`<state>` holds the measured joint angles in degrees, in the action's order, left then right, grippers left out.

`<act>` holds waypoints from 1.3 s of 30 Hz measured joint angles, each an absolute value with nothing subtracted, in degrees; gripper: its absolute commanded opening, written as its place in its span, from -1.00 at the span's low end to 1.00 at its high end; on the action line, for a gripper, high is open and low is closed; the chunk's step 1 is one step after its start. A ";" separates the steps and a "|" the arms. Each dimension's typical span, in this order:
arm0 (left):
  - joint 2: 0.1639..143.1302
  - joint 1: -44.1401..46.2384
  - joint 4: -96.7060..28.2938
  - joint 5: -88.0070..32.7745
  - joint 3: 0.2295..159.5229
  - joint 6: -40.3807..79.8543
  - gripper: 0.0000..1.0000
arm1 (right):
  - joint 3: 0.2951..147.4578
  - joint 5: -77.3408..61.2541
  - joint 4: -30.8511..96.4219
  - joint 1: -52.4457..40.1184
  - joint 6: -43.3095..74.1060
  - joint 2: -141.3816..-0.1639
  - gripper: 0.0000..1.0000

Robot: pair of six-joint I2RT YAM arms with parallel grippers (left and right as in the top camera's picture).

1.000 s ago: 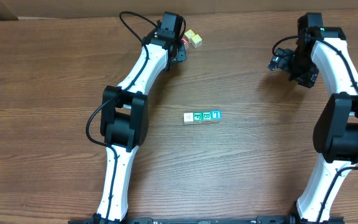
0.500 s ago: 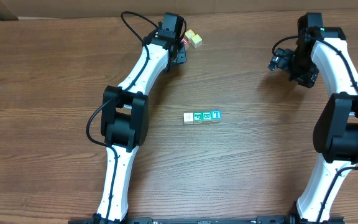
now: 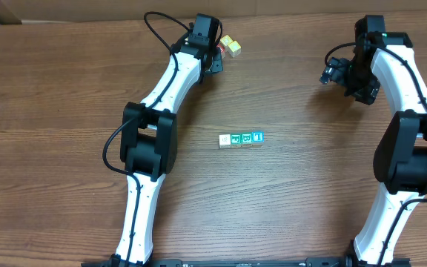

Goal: Flip 5 blocks

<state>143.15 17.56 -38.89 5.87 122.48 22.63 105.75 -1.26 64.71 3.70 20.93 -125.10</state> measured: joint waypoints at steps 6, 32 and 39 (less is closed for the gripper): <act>143.15 17.56 -39.16 5.87 122.28 22.11 -0.26 | 105.75 -1.26 64.71 3.73 20.93 -125.10 1.00; 142.06 17.56 -44.69 5.80 121.99 21.87 -0.56 | 105.75 -1.26 64.69 3.73 20.91 -125.10 1.00; 131.26 17.56 -63.77 2.33 122.34 21.98 -0.53 | 105.78 -1.26 64.69 3.73 20.93 -125.10 1.00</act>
